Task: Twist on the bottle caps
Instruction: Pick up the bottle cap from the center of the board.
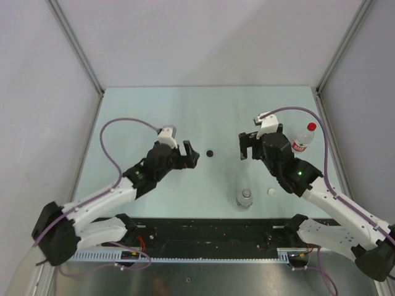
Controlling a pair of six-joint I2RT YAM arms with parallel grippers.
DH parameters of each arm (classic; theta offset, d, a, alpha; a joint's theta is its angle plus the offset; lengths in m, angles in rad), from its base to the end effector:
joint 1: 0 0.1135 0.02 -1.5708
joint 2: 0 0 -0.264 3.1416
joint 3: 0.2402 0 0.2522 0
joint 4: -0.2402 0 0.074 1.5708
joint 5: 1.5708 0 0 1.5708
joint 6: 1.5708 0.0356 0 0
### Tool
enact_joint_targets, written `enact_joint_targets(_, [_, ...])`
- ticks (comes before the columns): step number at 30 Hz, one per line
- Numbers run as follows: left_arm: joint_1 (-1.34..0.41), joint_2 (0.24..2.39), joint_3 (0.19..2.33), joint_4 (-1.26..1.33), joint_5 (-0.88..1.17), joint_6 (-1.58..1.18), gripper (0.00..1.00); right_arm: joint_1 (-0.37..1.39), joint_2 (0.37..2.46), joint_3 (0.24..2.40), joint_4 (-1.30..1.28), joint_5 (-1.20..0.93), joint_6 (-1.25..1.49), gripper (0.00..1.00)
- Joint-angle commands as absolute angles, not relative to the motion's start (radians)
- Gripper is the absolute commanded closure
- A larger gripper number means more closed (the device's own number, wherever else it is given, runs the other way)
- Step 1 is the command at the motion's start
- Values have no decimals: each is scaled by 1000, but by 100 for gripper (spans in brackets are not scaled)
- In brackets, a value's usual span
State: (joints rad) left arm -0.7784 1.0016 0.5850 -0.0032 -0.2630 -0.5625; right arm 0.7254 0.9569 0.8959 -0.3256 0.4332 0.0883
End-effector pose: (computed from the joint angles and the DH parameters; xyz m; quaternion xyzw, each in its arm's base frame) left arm 0.1667 -0.1514 0.2474 0.0187 0.8345 -0.2491 0.4911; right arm 0.1704 0.1312 0.3342 -0.1399 0.8072 0.0519 0.5711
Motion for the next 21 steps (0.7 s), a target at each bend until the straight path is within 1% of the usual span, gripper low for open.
enact_joint_targets(1, [-709, 1169, 753, 7, -134, -558, 1, 728, 895, 929, -340, 508, 133, 1])
enact_joint_targets(3, [-704, 1258, 811, 6, -88, -511, 1, 727, 876, 919, -348, 542, 141, 1])
enact_joint_targets(6, [-702, 1390, 896, -40, -51, -460, 4, 725, 848, 903, -350, 597, 155, 1])
enact_joint_targets(12, [-702, 1636, 1074, -137, -39, -448, 19, 713, 787, 859, -307, 645, 166, 1])
enact_joint_targets(16, [-705, 1743, 1156, -162, -10, -438, 23, 697, 763, 834, -281, 628, 154, 1])
enact_joint_targets(21, [-711, 1827, 1225, -204, -22, -407, 25, 676, 770, 826, -278, 627, 152, 1])
